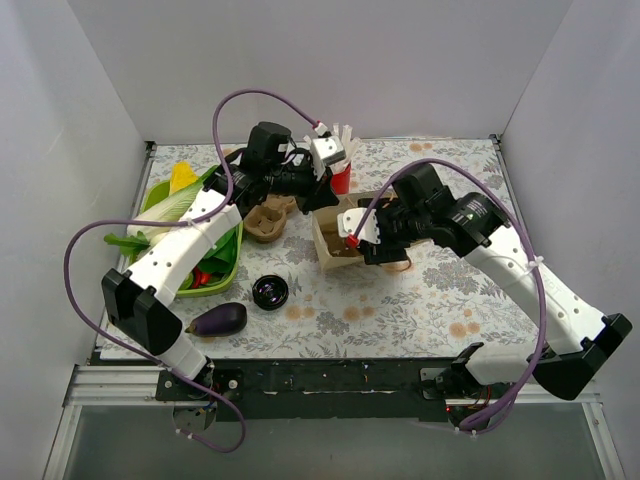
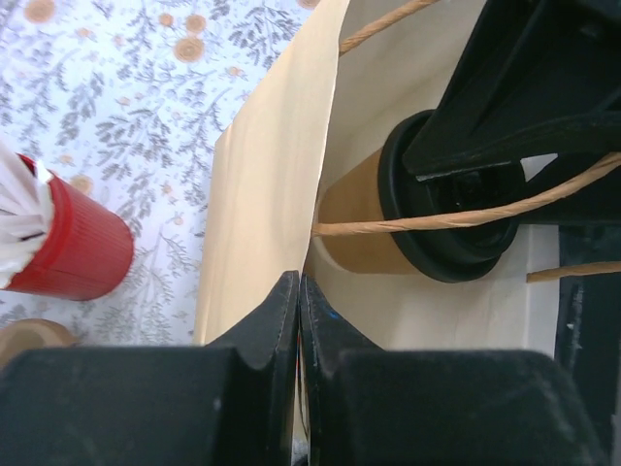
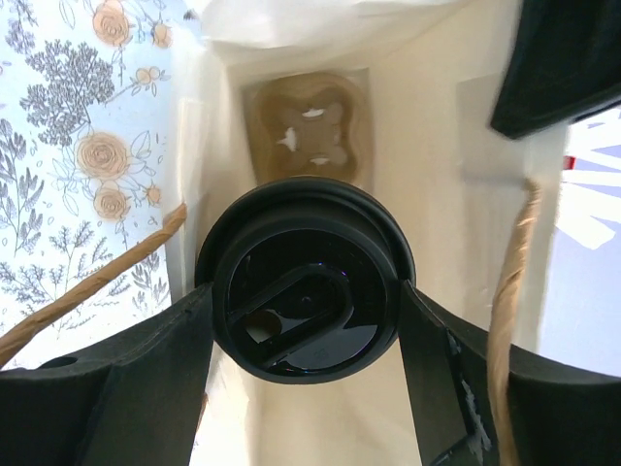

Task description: Pack the takeout coffee

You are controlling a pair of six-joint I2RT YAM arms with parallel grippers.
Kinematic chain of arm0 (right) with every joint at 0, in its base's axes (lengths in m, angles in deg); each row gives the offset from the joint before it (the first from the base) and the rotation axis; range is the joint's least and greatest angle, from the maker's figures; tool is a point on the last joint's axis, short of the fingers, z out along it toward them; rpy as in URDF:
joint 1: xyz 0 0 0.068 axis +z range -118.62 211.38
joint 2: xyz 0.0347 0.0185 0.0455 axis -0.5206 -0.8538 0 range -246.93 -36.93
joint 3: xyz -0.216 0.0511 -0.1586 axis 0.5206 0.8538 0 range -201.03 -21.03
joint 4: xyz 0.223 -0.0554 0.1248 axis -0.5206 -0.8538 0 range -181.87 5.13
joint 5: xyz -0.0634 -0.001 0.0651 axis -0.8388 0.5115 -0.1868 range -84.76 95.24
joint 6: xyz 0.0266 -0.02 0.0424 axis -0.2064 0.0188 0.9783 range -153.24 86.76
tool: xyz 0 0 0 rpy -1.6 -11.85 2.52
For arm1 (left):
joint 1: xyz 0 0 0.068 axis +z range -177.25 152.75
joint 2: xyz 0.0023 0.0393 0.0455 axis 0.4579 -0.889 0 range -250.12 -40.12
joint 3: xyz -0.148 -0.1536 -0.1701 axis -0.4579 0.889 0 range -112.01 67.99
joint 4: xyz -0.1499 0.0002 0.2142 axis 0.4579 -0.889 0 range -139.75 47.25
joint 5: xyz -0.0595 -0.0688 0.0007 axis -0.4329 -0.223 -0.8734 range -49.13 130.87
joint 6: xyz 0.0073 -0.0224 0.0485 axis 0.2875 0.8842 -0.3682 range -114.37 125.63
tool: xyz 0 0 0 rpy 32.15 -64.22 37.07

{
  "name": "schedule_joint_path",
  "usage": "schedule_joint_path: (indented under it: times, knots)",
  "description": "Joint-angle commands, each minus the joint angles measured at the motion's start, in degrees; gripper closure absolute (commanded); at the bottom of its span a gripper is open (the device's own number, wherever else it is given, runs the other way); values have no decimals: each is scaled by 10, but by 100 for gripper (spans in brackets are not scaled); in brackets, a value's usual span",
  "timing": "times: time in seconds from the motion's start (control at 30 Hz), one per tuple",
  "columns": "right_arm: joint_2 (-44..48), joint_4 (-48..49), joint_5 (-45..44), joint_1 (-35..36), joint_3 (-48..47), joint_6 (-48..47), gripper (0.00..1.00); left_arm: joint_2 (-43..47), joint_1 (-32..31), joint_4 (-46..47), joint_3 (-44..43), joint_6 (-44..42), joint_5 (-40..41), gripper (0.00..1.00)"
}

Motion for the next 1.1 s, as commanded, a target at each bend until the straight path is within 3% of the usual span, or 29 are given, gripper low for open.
schedule_joint_path:
  times: [0.0,0.23,0.37,0.67,1.07]
  knots:
    - [41,28,-25,12,61,-43,99,49,0,60,19,-39,26,100]
    - [138,97,-65,39,221,-49,99,98,-50,105,110,-92,74,100]
    - [168,116,-96,56,259,-41,99,129,-86,149,159,-100,98,100]
    - [147,155,-177,62,248,-41,99,120,-102,171,150,-18,99,100]
    - [122,153,-167,62,289,-76,99,135,-102,197,174,-20,92,100]
